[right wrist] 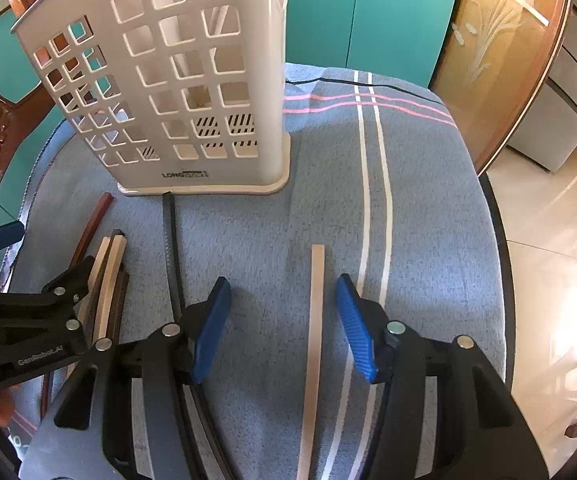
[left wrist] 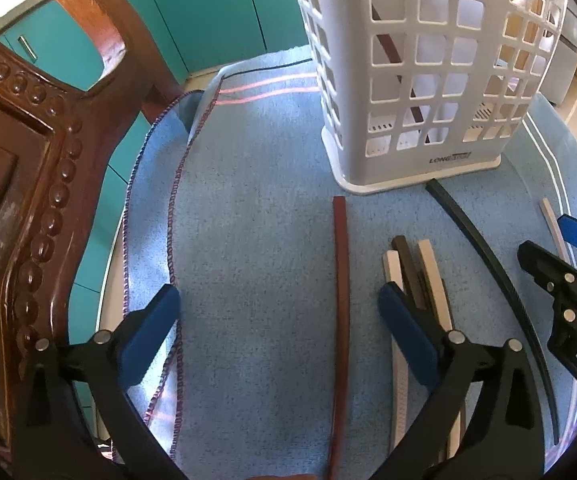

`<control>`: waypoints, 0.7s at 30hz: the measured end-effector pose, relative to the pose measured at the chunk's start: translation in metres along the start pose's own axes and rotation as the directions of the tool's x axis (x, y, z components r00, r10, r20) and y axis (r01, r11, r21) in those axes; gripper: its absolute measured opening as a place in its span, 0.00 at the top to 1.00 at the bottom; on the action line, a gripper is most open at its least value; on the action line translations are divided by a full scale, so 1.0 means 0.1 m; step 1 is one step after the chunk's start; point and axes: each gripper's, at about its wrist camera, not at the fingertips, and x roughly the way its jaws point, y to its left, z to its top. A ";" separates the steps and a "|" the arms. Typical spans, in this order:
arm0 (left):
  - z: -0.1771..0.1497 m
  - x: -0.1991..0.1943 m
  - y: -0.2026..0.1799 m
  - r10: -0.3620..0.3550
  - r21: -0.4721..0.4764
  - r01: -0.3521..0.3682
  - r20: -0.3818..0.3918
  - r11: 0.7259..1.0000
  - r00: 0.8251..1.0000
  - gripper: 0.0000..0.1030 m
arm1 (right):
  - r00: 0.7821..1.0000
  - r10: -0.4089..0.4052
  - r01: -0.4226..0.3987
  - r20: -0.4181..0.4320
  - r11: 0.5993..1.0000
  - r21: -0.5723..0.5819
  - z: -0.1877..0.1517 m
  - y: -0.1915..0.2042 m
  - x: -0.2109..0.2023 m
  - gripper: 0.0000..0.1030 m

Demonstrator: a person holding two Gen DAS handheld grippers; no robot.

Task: Organize utensils

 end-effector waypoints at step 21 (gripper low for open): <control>0.03 0.09 0.21 -0.187 -0.094 0.181 -0.061 0.979 0.980 0.03 | 1.000 -0.007 0.006 -0.007 1.000 -0.010 -0.02 0.08 0.03 0.38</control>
